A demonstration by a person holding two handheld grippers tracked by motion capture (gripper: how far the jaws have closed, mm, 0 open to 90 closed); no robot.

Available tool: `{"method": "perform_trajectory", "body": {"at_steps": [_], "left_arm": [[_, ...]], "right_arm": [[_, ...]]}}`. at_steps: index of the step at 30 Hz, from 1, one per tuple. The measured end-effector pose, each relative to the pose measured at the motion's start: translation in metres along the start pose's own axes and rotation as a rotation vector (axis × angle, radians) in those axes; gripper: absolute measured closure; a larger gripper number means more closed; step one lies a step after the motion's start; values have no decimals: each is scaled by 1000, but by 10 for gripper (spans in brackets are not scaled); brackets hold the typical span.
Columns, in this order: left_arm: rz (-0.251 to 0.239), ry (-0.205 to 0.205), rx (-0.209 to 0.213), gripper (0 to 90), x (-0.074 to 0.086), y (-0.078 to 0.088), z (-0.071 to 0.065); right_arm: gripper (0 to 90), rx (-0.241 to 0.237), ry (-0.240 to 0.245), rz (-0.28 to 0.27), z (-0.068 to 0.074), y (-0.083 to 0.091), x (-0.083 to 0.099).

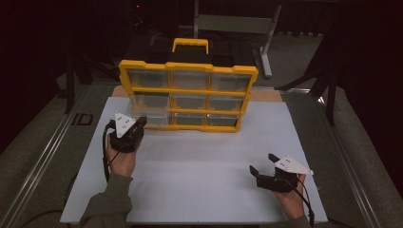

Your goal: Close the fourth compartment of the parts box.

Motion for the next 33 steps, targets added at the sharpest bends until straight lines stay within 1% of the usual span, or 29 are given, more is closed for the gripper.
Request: {"method": "perform_trajectory", "body": {"at_steps": [8,13,20,23,33], "left_arm": [[2,17,6,900,-5,-5,2],[5,13,7,900,-6,-6,1],[9,9,-4,900,-6,-9,2],[15,15,-14,900,-7,-12,3],[23,23,-19,900,-10,-18,4]], "right_arm": [[139,-1,2,-1,-2,1,1],[138,-3,7,6,-1,0,1],[138,-2,8,7,-1,0,2],[138,-2,7,7,-1,0,2],[139,0,8,4,-2,0,2]]}}
Point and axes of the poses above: each handheld gripper's, and its own axes: y roughly backward along the jaws, x roughly out of its underside, z roughly to its left, the point moved 1 cm from there along -y, roughly forward along the jaws, and after that the axes turned 4 degrees about z, right-handed, at the moved point
